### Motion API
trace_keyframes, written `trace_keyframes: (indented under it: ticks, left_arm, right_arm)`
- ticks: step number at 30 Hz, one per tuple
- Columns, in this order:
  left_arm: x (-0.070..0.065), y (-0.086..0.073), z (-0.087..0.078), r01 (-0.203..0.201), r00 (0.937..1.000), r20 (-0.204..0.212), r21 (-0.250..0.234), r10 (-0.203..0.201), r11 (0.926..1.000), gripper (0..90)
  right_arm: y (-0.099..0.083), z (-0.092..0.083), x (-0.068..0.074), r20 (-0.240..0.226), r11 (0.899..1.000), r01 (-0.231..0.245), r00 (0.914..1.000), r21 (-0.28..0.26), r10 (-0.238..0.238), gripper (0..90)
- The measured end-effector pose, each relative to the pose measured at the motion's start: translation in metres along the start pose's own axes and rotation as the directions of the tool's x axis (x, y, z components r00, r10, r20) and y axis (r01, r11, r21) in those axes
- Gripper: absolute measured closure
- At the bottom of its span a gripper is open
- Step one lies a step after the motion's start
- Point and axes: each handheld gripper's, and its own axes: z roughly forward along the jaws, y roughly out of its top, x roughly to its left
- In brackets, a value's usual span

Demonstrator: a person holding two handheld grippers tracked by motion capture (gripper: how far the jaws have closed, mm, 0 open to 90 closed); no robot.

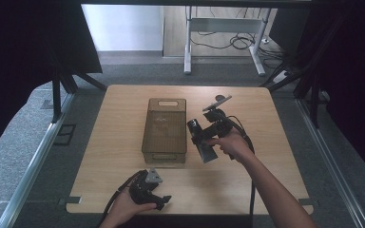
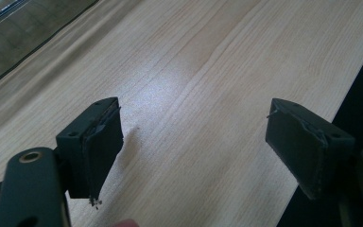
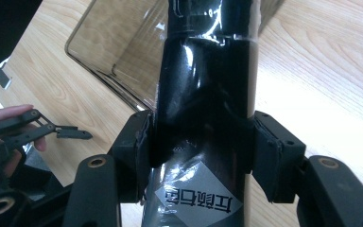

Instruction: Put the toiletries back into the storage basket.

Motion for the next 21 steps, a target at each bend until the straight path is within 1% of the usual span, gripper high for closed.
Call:
trace_keyframes:
  ticks: [4,6,12,14,16,18,20,21]
  left_arm:
    - [-0.001,0.000,0.000,-0.003,1.0000,0.000,-0.001,0.003,1.0000,19.9]
    - [-0.001,0.000,0.001,-0.003,1.0000,0.001,-0.005,0.003,1.0000,19.9]
    - [-0.001,0.000,0.001,-0.003,1.0000,0.003,0.003,0.003,1.0000,19.9]
    - [-0.001,0.000,0.001,-0.003,1.0000,0.002,0.003,0.003,1.0000,19.9]
    - [-0.001,0.000,0.001,-0.003,1.0000,0.003,0.003,0.003,1.0000,19.9]
    - [-0.001,0.000,0.001,-0.003,1.0000,0.003,0.001,0.003,1.0000,19.9]
    - [-0.002,0.000,0.001,-0.003,1.0000,0.003,0.000,0.003,1.0000,19.9]
    - [-0.002,0.000,0.001,-0.003,1.0000,0.003,-0.001,0.003,1.0000,19.9]
  right_arm:
    - [0.006,0.005,0.003,-0.013,1.000,0.011,0.9999,0.004,-0.011,44.6]
    - [0.008,0.006,0.003,-0.012,1.000,0.009,0.9999,0.008,-0.009,44.6]
    - [0.019,0.009,0.007,-0.020,1.000,0.012,0.9997,0.000,-0.012,44.6]
    - [0.022,0.010,0.009,-0.021,1.000,0.012,0.9997,0.004,-0.012,44.6]
    - [0.024,0.011,0.011,-0.024,1.000,0.021,0.9995,-0.001,-0.021,44.6]
    - [0.025,0.013,0.012,-0.027,1.000,0.014,0.9995,-0.004,-0.014,44.6]
    - [0.027,0.014,0.013,-0.023,1.000,0.016,0.9996,-0.007,-0.016,44.6]
    - [0.028,0.016,0.013,-0.029,1.000,0.017,0.9994,-0.005,-0.018,44.6]
